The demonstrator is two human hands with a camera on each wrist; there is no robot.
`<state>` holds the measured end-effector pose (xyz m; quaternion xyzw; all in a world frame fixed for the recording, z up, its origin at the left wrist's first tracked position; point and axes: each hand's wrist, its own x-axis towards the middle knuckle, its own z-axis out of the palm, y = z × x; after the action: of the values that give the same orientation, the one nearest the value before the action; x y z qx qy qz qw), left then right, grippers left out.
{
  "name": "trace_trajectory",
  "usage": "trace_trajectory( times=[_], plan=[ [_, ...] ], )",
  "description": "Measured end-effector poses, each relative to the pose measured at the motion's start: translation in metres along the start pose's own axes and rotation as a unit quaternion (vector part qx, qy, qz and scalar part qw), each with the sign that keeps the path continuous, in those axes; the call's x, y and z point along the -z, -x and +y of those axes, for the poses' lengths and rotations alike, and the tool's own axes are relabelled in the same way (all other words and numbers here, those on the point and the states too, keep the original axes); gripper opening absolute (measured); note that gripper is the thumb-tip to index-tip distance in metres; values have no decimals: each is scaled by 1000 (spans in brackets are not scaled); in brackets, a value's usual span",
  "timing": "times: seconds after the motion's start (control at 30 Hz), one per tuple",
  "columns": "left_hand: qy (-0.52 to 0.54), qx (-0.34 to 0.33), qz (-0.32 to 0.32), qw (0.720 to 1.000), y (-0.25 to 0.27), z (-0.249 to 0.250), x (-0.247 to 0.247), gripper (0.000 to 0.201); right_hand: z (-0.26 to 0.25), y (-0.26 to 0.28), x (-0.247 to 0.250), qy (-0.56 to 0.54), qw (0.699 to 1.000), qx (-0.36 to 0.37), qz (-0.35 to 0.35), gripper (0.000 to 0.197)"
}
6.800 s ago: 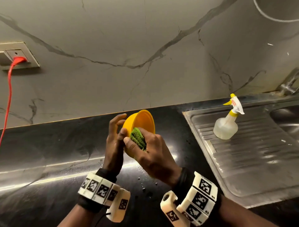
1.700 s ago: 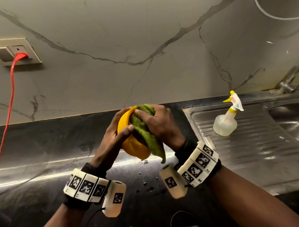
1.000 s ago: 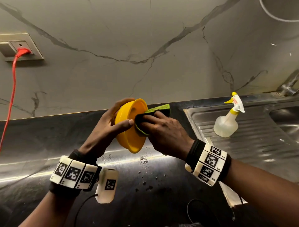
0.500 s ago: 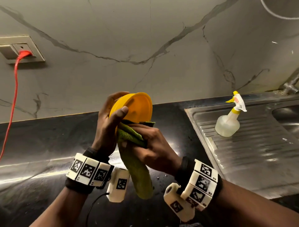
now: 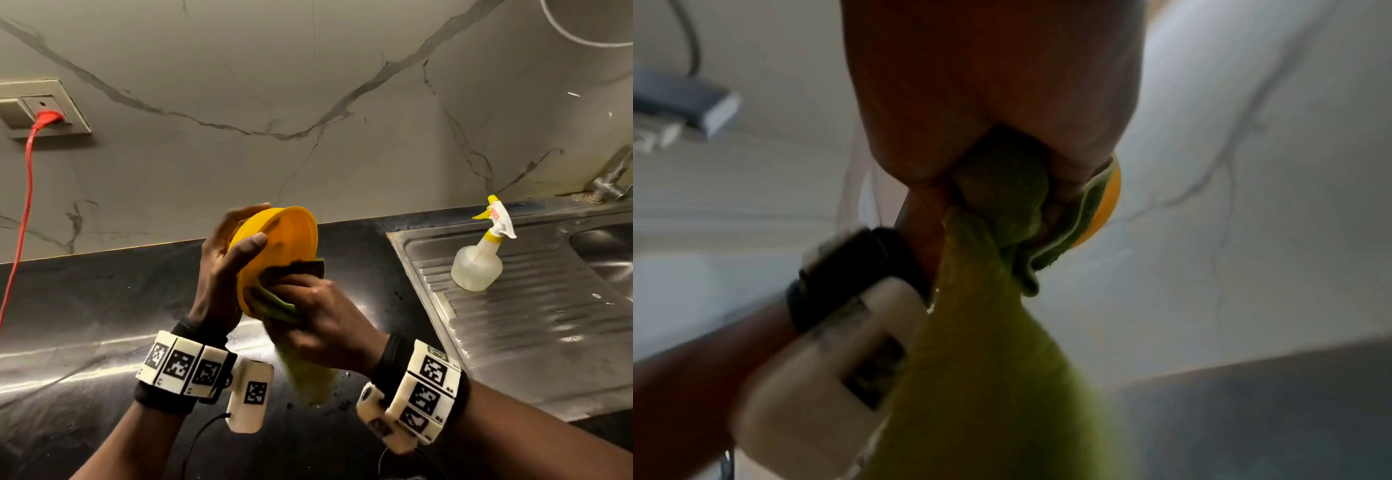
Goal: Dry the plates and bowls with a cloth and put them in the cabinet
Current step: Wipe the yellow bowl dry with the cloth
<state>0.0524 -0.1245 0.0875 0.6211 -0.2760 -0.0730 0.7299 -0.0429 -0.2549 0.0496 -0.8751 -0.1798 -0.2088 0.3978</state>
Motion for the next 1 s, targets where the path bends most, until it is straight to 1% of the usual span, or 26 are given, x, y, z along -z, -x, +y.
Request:
trace_trajectory(
  times=[0.03, 0.1, 0.17, 0.2, 0.23, 0.3, 0.33, 0.37, 0.4, 0.43, 0.47, 0.5, 0.53, 0.57, 0.63, 0.67, 0.7, 0.73, 0.8, 0.83, 0.93, 1.0],
  plan=[
    [4, 3, 0, 1000, 0, 0, -1, 57, -7, -2, -1, -66, 998, -16, 7, 28],
    [6, -5, 1, 1000, 0, 0, -2, 63, -18, -9, -1, -158, 986, -45, 30, 24],
    [0, -13, 4, 1000, 1, 0, -5, 76, -24, -16, -1, -206, 975, -68, 55, 20],
    [-2, -16, 0, 1000, 1, 0, -6, 79, -26, -20, -1, -222, 969, -82, 67, 22],
    [1, -23, 1, 1000, 2, 1, -8, 78, -28, -23, -1, -241, 962, -98, 78, 25],
    [-12, -62, 10, 998, 5, -2, -10, 63, -32, -28, -1, -287, 944, -129, 97, 28],
    [-12, -81, 19, 996, 7, -2, -11, 50, -33, -30, -1, -306, 936, -139, 104, 25],
    [-9, -88, 14, 996, 8, -3, -12, 33, -34, -30, -1, -317, 931, -145, 109, 23],
    [-28, -96, 4, 995, 10, -1, -14, 28, -34, -31, -1, -316, 930, -146, 114, 22],
    [-49, -103, 9, 993, 10, -4, -12, 40, -34, -31, -1, -304, 935, -142, 116, 23],
    [-45, -86, 5, 995, 10, -7, -8, 39, -32, -31, -2, -280, 943, -135, 119, 23],
    [-53, -72, 3, 996, 7, -7, -4, 32, -29, -31, -2, -248, 953, -125, 119, 22],
    [-71, -57, 5, 996, 5, -7, 0, 45, -25, -30, -2, -209, 964, -114, 118, 21],
    [-72, -28, -5, 997, 4, -7, 4, 64, -21, -29, -1, -166, 974, -101, 117, 20],
    [-8, 73, -30, 997, 0, -3, 9, 86, -13, -26, -2, -81, 990, -50, 106, 17],
    [14, 115, -42, 992, -2, 0, 9, 93, -10, -25, -3, -54, 994, -23, 93, 17],
    [25, 138, -46, 989, -3, 0, 8, 94, -10, -24, -5, -40, 996, -8, 81, 16],
    [31, 146, -41, 988, -4, 0, 7, 88, -10, -24, -6, -38, 996, -5, 75, 17],
    [34, 121, -26, 992, -4, 2, 3, 66, -16, -25, -6, -71, 994, -36, 80, 20],
    [30, 103, -23, 994, -3, 3, 0, 63, -21, -27, -4, -102, 989, -64, 85, 20],
    [18, 65, -17, 998, 1, 0, -5, 80, -32, -32, 3, -208, 964, -127, 106, 20],
    [9, 41, -25, 999, 5, -2, -5, 75, -35, -34, 8, -256, 947, -149, 124, 25]
  ],
)
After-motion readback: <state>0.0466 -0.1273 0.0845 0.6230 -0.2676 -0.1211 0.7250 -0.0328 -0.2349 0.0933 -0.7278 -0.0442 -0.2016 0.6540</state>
